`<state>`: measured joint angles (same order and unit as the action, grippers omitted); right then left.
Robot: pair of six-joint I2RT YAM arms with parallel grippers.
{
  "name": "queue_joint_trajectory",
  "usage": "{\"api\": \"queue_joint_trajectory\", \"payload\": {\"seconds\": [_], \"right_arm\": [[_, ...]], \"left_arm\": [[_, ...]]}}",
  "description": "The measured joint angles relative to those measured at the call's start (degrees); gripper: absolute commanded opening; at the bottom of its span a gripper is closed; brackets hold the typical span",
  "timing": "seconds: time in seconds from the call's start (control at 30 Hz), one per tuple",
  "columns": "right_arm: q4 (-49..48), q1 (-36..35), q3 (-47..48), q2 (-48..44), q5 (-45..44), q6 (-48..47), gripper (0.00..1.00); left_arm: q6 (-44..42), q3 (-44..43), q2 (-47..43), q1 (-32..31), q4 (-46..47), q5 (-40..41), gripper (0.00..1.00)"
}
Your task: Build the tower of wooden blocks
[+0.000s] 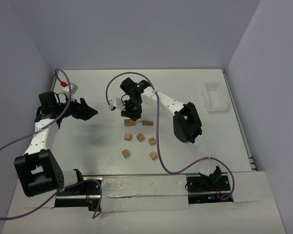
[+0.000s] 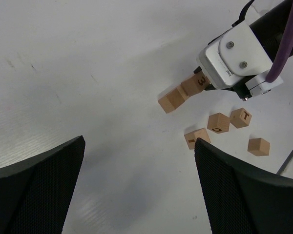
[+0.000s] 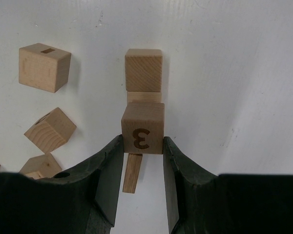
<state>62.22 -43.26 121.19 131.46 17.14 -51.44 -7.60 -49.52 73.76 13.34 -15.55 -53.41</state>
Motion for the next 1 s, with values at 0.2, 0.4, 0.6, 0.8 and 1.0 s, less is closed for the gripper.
{"api": "queue_joint_trajectory", "payload": {"seconds": [0.2, 0.4, 0.6, 0.8, 1.0], "right_arm": [[0.0, -0.49, 0.0, 0.04, -0.55, 0.0, 0.14], [-0.02, -1.09, 0.0, 0.04, -1.14, 0.0, 0.14], [-0.02, -1.35, 0.0, 0.04, -1.22, 0.19, 0.15], [-0.02, -1.38, 0.0, 0.04, -1.24, 0.47, 0.19], [-0.04, -1.38, 0.0, 0.04, -1.29, 0.67, 0.25]], "left_arm": [[0.0, 0.22, 0.0, 0.0, 0.02, -0.02, 0.99], [0.0, 0.22, 0.0, 0.0, 0.07, -0.02, 0.99], [0.0, 0.22, 0.0, 0.0, 0.07, -0.02, 0.99], [0.0, 0.22, 0.0, 0.0, 0.1, -0.02, 0.99], [-0.02, 0.22, 0.0, 0.0, 0.11, -0.02, 0.99]]}}
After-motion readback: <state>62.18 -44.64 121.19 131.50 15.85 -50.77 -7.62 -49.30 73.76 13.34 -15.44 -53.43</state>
